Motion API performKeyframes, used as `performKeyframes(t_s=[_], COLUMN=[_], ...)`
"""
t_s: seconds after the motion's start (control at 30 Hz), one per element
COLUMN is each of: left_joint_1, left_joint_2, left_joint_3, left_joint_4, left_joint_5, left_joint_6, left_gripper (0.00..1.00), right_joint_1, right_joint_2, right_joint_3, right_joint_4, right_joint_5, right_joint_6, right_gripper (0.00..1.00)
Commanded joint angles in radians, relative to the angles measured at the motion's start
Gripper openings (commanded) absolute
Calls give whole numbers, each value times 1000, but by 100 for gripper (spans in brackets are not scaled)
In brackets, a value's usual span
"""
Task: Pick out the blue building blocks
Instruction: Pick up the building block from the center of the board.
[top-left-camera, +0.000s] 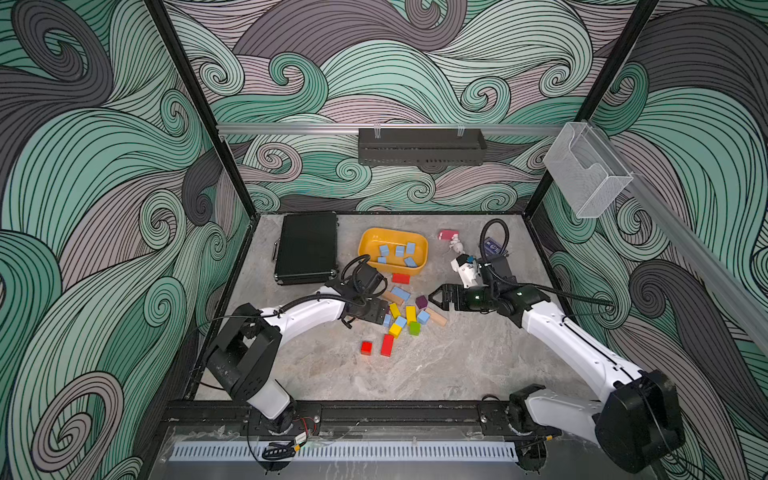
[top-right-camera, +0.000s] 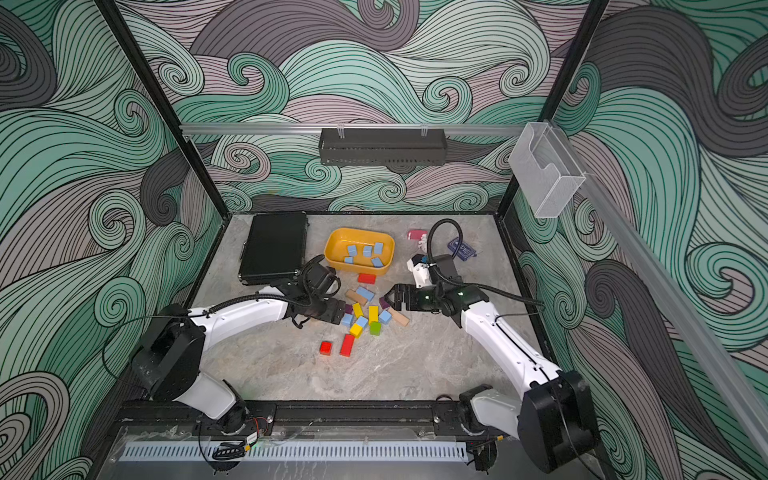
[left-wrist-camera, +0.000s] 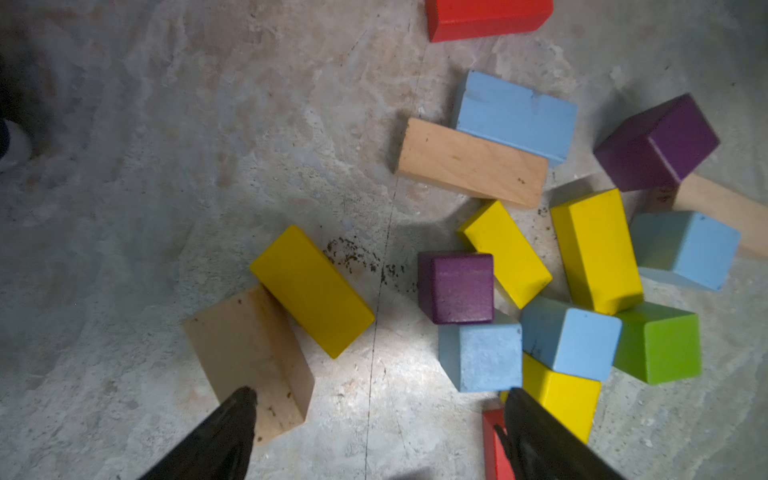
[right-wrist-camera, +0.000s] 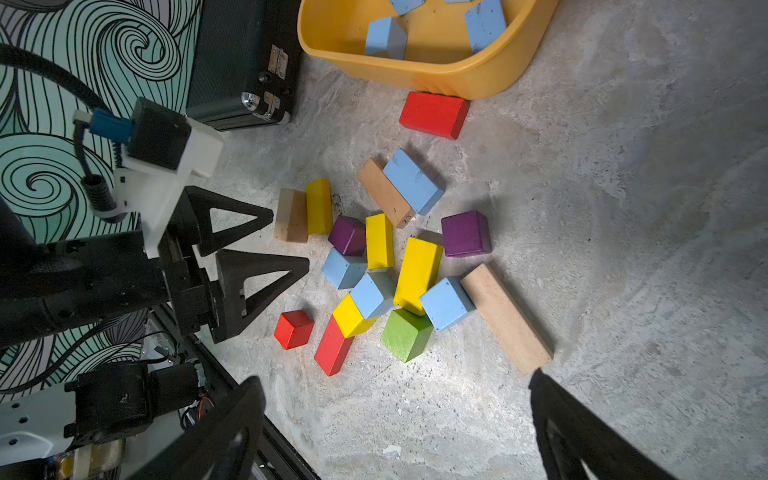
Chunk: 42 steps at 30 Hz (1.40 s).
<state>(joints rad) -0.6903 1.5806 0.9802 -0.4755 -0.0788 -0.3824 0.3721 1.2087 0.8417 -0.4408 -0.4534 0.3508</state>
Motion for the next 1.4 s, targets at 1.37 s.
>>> performKeyframes(t_s=[1.37], left_joint_1=[-56], left_joint_2=[246], left_joint_3=[190], left_joint_4=[-92], left_joint_5=[74], left_joint_6=[-35], left_gripper=[54], right_joint_1=[6], right_joint_2=[23], right_joint_3=[5], right_joint_4=[17], right_joint_5=[-4], right_joint_6=[-4], right_gripper=[99])
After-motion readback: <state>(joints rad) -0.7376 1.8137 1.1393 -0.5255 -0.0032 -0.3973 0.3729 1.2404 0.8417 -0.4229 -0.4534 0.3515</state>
